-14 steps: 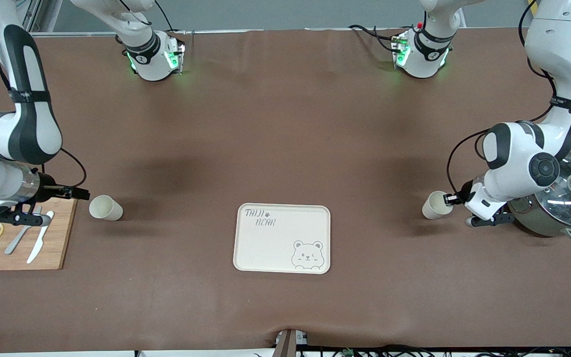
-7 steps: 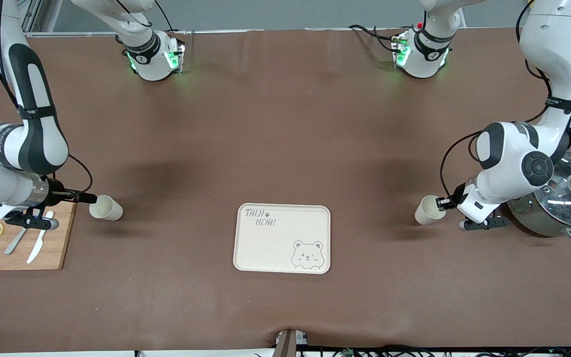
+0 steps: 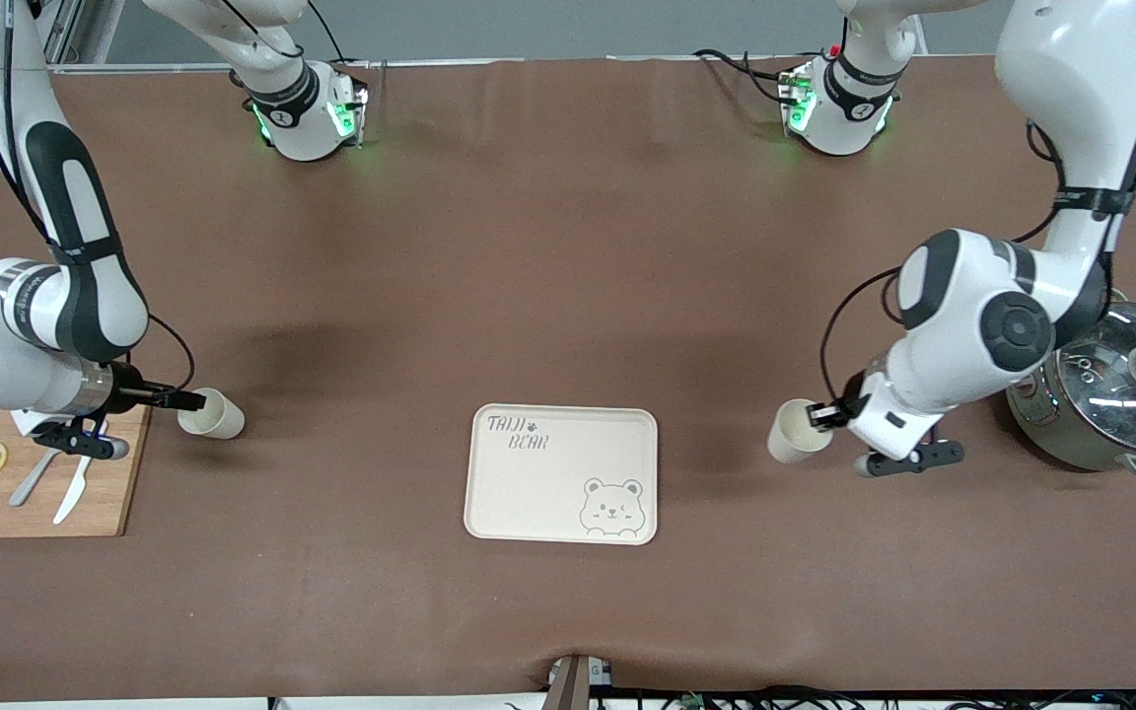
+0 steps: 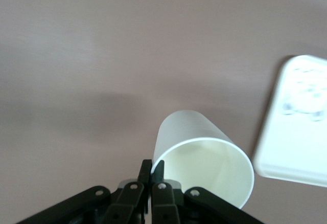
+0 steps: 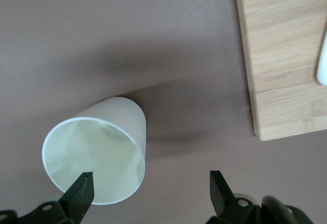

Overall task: Place white IKEA cup upright on tray with both arms
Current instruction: 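Carry the cup onto the tray with the left gripper while the right gripper grips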

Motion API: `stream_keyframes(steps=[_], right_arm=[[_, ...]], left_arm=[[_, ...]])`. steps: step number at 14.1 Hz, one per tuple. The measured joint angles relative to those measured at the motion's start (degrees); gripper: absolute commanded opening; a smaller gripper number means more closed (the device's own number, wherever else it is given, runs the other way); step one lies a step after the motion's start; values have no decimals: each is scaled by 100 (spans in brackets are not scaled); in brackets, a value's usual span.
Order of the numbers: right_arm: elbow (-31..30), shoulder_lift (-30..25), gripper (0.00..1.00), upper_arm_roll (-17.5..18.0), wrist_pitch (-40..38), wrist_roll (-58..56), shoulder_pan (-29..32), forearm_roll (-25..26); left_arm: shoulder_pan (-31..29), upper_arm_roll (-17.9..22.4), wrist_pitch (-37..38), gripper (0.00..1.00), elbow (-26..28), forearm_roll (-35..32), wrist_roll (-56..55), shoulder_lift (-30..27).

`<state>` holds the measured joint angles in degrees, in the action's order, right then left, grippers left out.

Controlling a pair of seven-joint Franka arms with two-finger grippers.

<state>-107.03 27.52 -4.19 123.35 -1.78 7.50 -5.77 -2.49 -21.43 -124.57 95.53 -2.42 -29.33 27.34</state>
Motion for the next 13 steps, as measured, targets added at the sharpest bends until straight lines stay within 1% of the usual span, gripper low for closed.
stream_keyframes(steps=[1, 2, 3, 4, 5, 6, 7, 9, 12, 13], right_arm=[[-36, 0, 81, 7, 19, 0, 0, -12], [-58, 0, 60, 12, 38, 0, 0, -26], [-65, 0, 47, 13, 59, 0, 0, -36], [-68, 0, 39, 13, 74, 0, 0, -41], [-71, 1, 36, 13, 77, 0, 0, -58], [-79, 4, 30, 13, 77, 0, 0, -96], [-85, 9, 23, 13, 78, 0, 0, -134], [-90, 14, 0, 17, 79, -1, 0, -189], [-81, 5, 0, 41, 80, -2, -1, -224], [-70, -2, 0, 52, 77, -2, -1, -224]], left_arm=[[236, -1, 26, 0, -190, 0, -350, 124], [498, -1, 71, 0, -418, 0, -741, 294], [714, -1, 102, 0, -624, 0, -1085, 472], [913, 2, 107, 0, -846, 0, -1446, 678], [1103, 6, 107, 0, -1086, 0, -1818, 901], [1294, 32, 107, 0, -1308, 0, -2189, 1116], [1485, 90, 107, 0, -1492, 0, -2502, 1310], [1773, 173, 71, 0, -1713, 0, -2869, 1595], [2019, 298, -109, 1, -1807, 0, -3202, 1851], [2048, 316, -122, 15, -1818, 0, -3227, 1904]])
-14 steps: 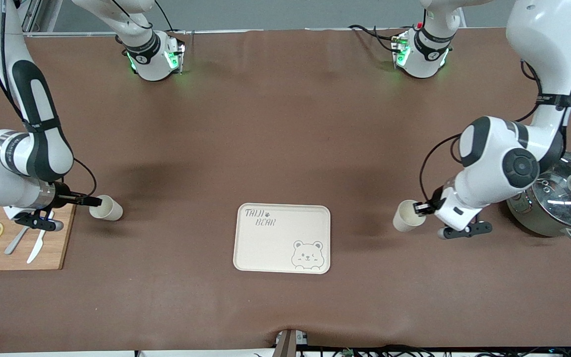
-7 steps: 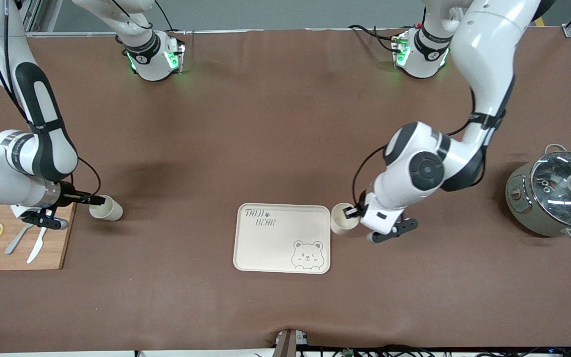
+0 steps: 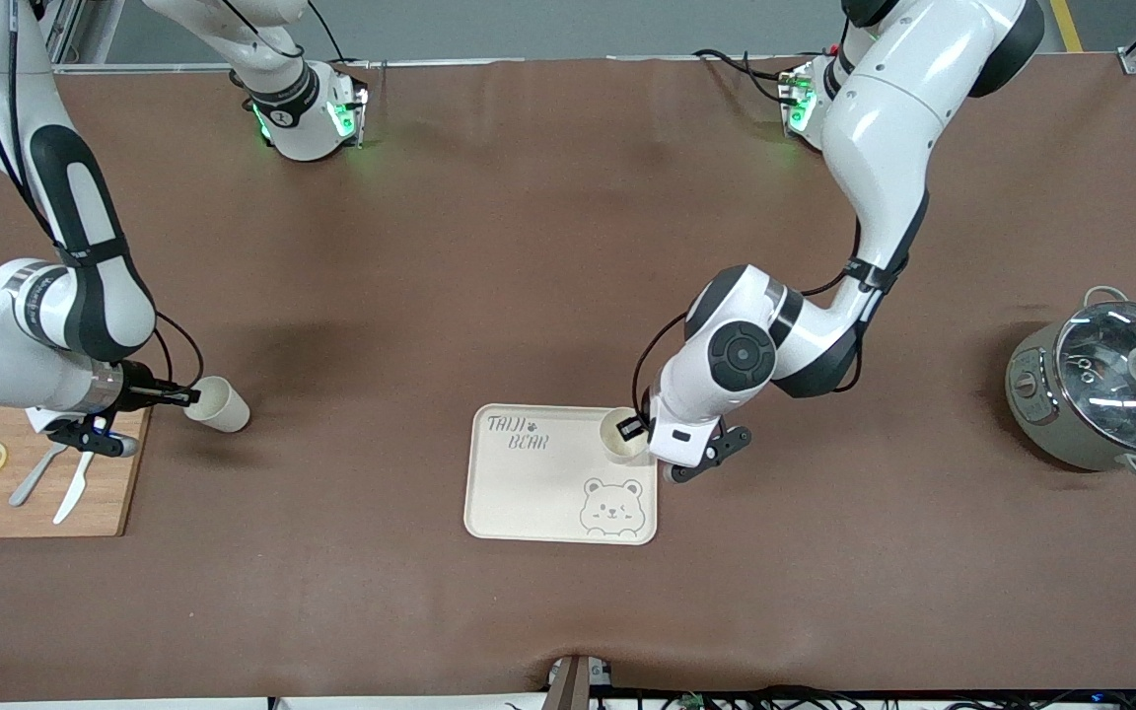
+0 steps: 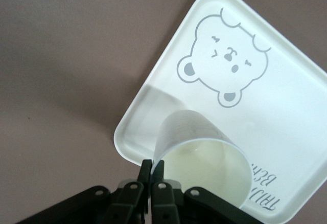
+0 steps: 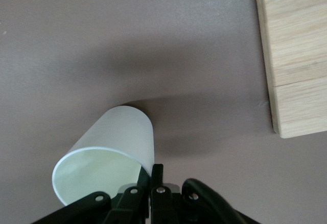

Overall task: Place white IKEA cup upright on tray with both arms
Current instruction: 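Carry the cup onto the tray with the left gripper while the right gripper grips, then open the left gripper and lift away while the right gripper lifts its cup, then carry the cup toward the tray with the right gripper while the left gripper withdraws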

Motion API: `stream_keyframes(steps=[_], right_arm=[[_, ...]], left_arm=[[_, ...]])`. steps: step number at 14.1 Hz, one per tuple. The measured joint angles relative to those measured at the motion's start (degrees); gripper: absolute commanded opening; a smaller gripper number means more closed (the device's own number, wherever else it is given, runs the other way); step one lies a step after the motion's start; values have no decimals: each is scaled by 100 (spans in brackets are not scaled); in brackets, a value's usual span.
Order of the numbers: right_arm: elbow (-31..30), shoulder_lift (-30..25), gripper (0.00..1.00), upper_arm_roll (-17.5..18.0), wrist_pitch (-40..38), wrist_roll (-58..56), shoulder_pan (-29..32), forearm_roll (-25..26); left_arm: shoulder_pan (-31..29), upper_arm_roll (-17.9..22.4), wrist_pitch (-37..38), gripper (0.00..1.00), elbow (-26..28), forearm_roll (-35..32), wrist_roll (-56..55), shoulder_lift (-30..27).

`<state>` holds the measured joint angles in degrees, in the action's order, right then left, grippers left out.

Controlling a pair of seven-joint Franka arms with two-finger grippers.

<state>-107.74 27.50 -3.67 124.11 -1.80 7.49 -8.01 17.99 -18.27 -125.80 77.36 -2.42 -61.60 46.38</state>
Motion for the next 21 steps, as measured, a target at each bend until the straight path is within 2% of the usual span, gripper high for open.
stream_keyframes(steps=[1, 2, 3, 7, 9, 11, 13, 17, 21], right_arm=[[27, 1, 0, 4, -15, 0, 0, 0], [102, 1, 0, 8, -133, 0, -1, 0], [235, 0, 0, 16, -383, 0, -8, 0], [863, -11, 0, 60, -965, 0, -96, -1], [1124, -11, 0, 77, -1074, 1, -163, -207], [1331, -8, 0, 89, -1135, 100, -380, -573], [1548, 52, 0, 104, -1142, 398, -790, -652], [1962, 342, 0, 110, -1137, 1652, -1524, -673], [2190, 587, 0, 136, -1122, 3367, -2130, -705]], left_arm=[[9, 3, -2, 32, -4, 0, -1, 40], [9, 6, -2, 63, -6, 0, -1, 65], [8, 14, -3, 100, -9, 0, -2, 73], [5, 37, -3, 100, -100, 0, -2, 62], [-20, 71, 17, 100, -196, 0, -2, -27], [-28, 270, 169, 100, -263, 0, -2, -270], [-75, 537, 392, 100, -298, 0, 19, -637], [-623, 695, 1024, 100, -304, -7, 521, -1321], [-1486, 706, 1665, 100, -301, -8, 1869, -1743]])
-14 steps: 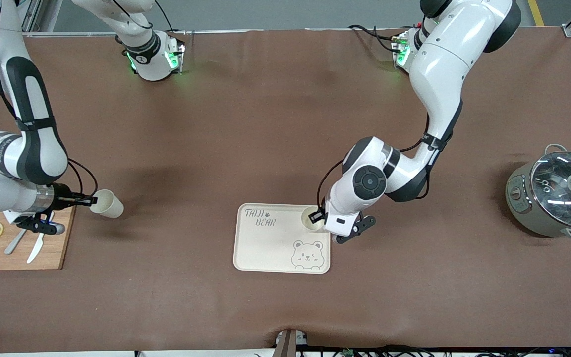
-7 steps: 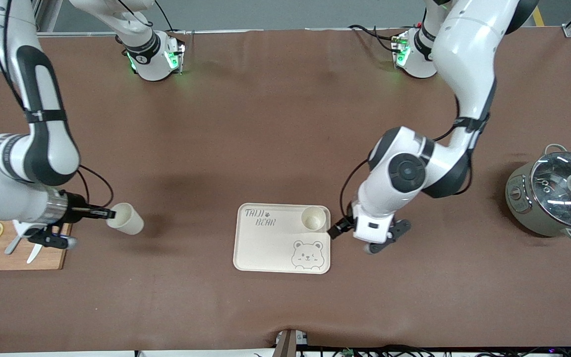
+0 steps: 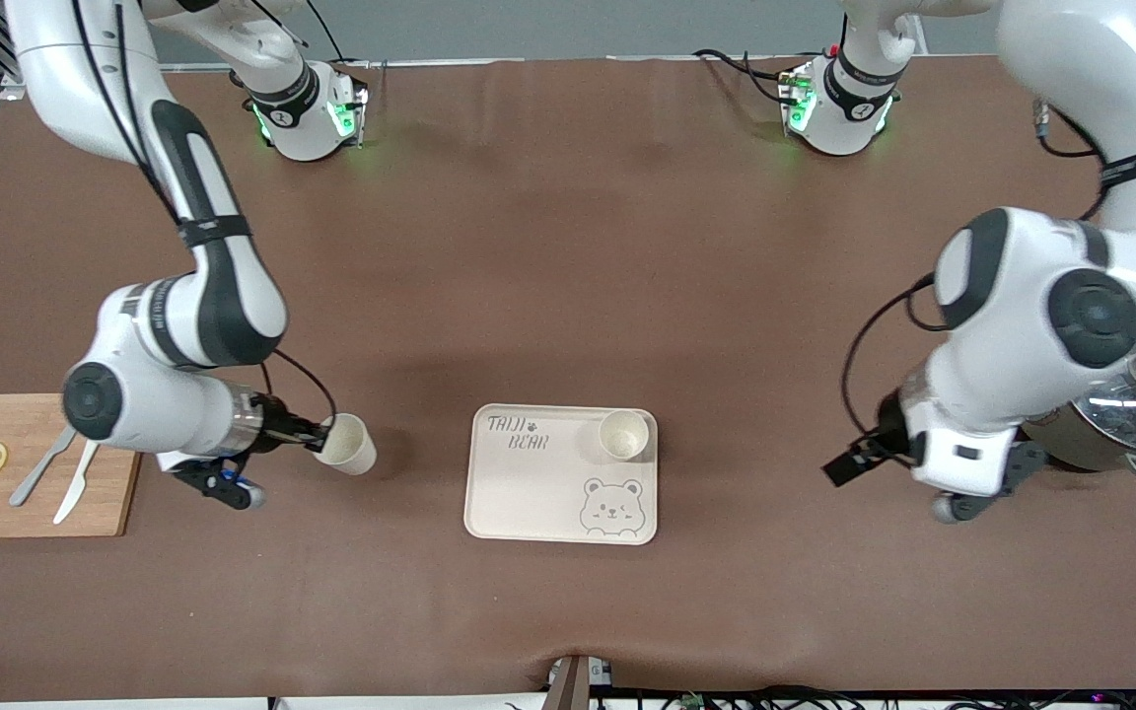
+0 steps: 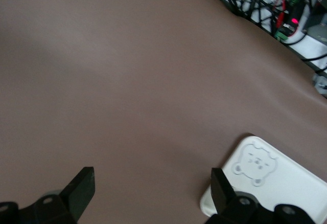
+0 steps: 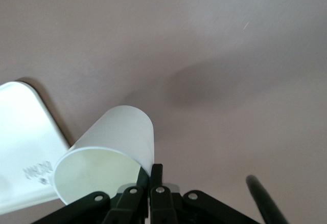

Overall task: Place white IKEA cup upright on tray with both arms
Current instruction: 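Carry the cup toward the tray with the right gripper while the left gripper withdraws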

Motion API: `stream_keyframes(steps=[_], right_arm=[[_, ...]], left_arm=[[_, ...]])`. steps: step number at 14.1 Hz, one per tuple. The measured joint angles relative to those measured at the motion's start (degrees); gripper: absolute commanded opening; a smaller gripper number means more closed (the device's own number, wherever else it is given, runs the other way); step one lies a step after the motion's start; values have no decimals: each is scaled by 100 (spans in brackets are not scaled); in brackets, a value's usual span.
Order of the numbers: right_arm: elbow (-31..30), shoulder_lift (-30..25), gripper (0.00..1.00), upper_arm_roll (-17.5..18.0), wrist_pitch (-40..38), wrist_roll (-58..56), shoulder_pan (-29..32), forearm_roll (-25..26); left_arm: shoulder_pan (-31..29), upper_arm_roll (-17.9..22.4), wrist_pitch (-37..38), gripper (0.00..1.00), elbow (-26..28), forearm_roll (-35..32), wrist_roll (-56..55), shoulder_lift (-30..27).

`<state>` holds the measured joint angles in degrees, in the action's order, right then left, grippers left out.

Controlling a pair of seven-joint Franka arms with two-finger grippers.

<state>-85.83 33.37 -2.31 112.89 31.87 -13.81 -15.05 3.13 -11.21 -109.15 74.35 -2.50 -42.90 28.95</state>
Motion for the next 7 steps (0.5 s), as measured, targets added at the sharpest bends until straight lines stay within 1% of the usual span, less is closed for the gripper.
stream_keyframes(steps=[2, 5, 7], right_arm=[[195, 162, 0, 35, 27, 830, -334, -90], [385, 351, 0, 40, 140, 1409, -598, -861], [428, 413, 0, 41, 313, 1654, -719, -1013]], left_arm=[[-338, 3, 269, 100, 1, 0, 680, -149], [-762, 5, 657, 100, 1, 0, 1564, -376], [-918, 6, 993, 100, -1, 0, 1748, -544]])
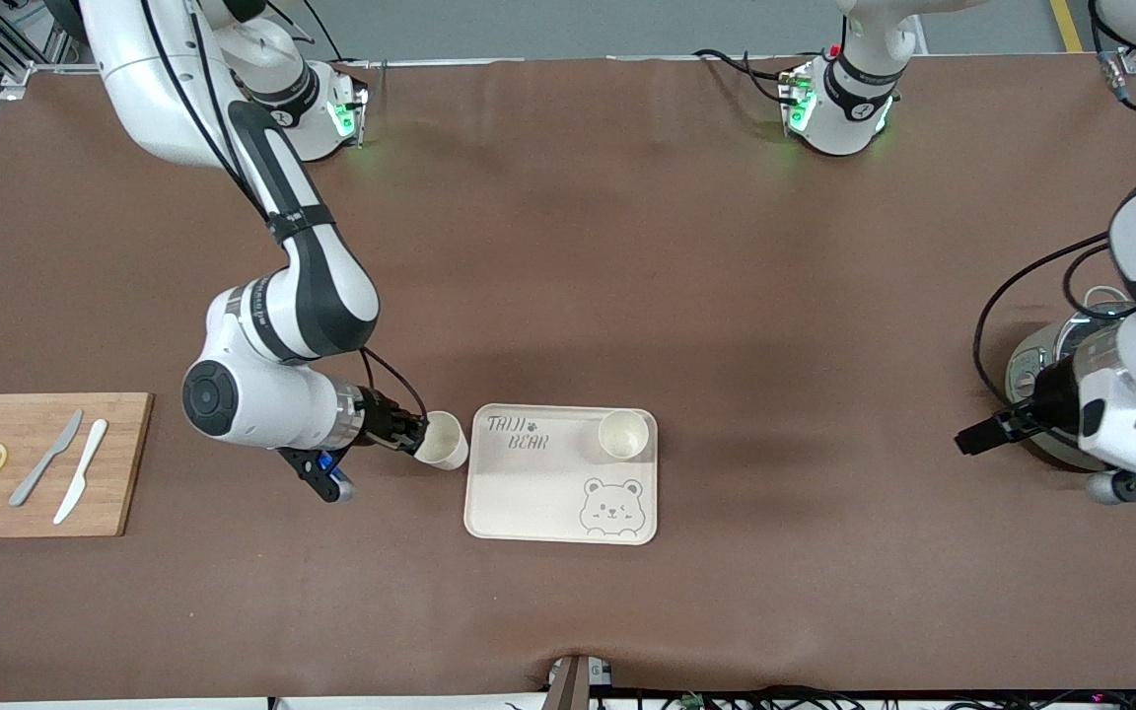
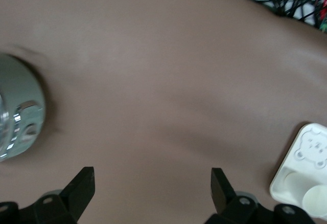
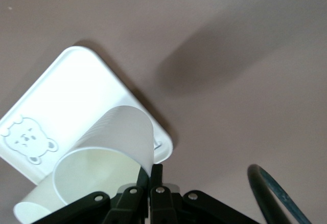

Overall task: Place white IKEA cup upright on tray with both arms
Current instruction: 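Carry the cup toward the tray with the right gripper while the left gripper withdraws, then set the cup upright on the tray and open the right gripper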

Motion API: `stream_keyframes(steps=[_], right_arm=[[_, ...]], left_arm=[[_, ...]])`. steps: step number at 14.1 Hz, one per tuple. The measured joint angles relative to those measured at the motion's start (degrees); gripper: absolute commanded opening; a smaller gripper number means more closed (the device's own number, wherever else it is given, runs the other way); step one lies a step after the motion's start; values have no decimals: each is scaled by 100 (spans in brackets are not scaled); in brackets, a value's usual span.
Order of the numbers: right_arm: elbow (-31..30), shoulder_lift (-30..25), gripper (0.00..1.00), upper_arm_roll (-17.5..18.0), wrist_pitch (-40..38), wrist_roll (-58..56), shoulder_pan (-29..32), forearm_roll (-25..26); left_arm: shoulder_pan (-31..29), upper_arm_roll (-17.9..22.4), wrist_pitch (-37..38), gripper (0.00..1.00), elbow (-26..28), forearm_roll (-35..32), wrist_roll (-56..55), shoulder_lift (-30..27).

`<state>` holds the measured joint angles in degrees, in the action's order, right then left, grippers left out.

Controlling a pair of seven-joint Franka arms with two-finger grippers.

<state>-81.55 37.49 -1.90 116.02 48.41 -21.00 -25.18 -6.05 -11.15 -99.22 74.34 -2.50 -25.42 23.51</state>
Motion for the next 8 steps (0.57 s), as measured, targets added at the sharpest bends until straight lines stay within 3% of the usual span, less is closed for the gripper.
stream_keyframes(steps=[5, 8], right_arm=[[2, 320, 0, 4, 699, 433, -395, -25], [1, 591, 0, -8, 1063, 642, -717, 149]], left_arm=[[-220, 1, 1024, 100, 13, -1, 453, -586], [-418, -1, 1191, 100, 249, -1, 1247, -1008]])
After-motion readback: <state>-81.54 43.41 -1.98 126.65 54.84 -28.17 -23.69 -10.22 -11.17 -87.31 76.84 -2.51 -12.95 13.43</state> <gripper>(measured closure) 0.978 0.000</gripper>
